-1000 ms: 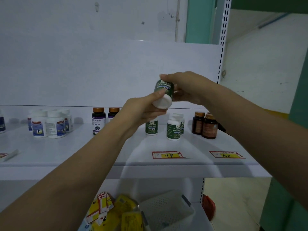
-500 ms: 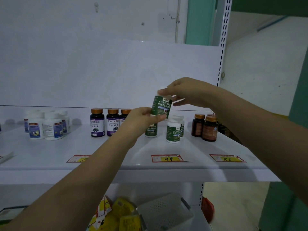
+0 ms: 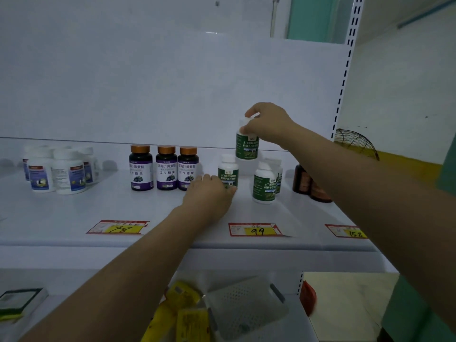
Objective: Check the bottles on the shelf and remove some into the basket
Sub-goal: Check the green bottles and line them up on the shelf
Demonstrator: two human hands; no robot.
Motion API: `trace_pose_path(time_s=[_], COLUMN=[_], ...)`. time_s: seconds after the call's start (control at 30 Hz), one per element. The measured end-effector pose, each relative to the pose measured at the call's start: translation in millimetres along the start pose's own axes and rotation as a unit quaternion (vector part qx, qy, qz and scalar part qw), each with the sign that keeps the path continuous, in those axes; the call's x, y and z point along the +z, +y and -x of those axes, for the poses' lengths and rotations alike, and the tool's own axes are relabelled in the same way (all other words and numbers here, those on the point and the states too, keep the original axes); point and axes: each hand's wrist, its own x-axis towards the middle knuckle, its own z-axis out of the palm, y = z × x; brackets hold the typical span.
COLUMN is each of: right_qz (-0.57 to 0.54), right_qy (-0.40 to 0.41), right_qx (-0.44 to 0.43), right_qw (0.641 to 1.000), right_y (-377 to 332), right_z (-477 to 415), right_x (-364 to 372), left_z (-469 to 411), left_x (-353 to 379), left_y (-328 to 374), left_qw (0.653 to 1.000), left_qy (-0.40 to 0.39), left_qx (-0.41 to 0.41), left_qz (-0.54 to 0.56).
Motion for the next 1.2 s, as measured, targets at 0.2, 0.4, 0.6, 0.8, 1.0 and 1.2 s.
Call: trace_pose_path(time_s=[0.2, 0.4, 0.6, 0.8, 1.0, 1.2], right_qz=[0.127, 0.179, 0.189, 0.183, 0.065, 0.046], right_qy=[-0.052, -0.109, -0.129, -0.086, -0.148, -0.144], right_qx=[0.010, 0.026, 0.029, 0.101, 0.207, 0.193], right_qw=[0.990, 0.977, 0.973, 0.974, 0.965, 0.969], right_y=[13.8, 34.6, 38.7, 44.7, 64.2, 68.8], right_z=[-1.7, -3.2, -3.6, -13.3, -7.5, -7.2], right_x=[19.8, 35.3, 34.4, 9.6, 12.0, 7.0], left_z=[-7.4, -5.6, -8.8, -10.9, -13.6, -13.8], left_x=[17.8, 18.1, 20.3, 21.3, 23.5, 21.7], left_y=[-9.9, -6.6, -8.5, -11.9, -14.8, -14.7], left_qw=[0.994, 0.994, 0.992, 0.991, 0.988, 0.988], left_qy=[-0.087, -0.090, -0.096, -0.104, -0.112, -0.118], left_qx=[-0.004, -0.004, 0.005, 0.010, 0.028, 0.019], left_qz=[-0.069, -0.061, -0.083, -0.085, -0.107, -0.100])
